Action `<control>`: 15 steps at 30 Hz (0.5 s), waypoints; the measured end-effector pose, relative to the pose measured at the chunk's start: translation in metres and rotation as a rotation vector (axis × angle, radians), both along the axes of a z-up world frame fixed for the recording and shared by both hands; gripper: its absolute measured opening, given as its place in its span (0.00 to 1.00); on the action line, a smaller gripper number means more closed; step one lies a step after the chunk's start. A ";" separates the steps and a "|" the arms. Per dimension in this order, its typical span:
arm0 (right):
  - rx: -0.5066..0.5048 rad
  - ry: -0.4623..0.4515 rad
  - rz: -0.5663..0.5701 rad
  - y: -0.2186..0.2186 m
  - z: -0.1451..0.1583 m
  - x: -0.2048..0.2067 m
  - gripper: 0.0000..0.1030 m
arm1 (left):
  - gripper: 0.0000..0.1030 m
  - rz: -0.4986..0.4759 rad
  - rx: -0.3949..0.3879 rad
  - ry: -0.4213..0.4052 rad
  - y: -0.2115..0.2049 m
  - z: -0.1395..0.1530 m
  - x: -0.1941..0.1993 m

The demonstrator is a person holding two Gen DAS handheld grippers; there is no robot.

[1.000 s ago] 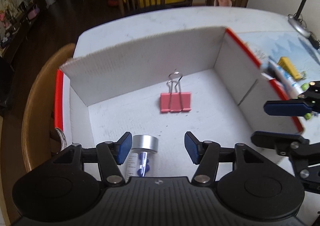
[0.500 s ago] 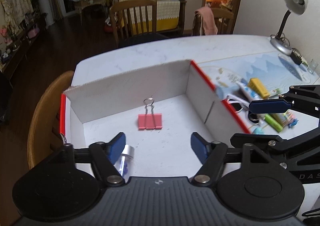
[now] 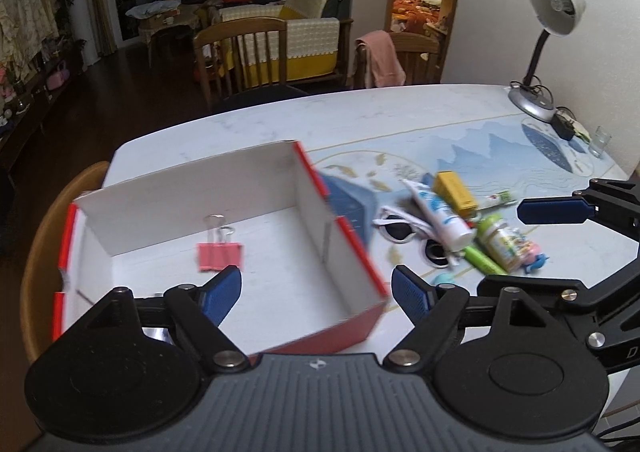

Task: Organize rigid objects
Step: 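Open both grippers to drop the clip and bottle, then withdraw, then grasp the pink pig figurine with the right gripper while the left grasps the teal eraser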

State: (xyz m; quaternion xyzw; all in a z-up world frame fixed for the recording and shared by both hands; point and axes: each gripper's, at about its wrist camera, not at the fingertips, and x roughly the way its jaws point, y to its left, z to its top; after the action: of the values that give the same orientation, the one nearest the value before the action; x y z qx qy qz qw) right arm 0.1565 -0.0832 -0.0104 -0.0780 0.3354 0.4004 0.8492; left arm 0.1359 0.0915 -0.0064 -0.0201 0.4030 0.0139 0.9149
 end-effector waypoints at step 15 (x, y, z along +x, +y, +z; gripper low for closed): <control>-0.005 0.028 -0.111 -0.108 -0.015 0.019 0.91 | 0.89 -0.038 -0.061 0.002 -0.081 -0.015 0.025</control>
State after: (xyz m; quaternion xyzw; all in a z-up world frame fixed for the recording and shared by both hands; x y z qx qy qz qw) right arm 0.1759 -0.1908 -0.0249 -0.0559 0.3523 0.3530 0.8650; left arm 0.1605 0.0104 -0.0210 -0.0403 0.4044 -0.0159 0.9135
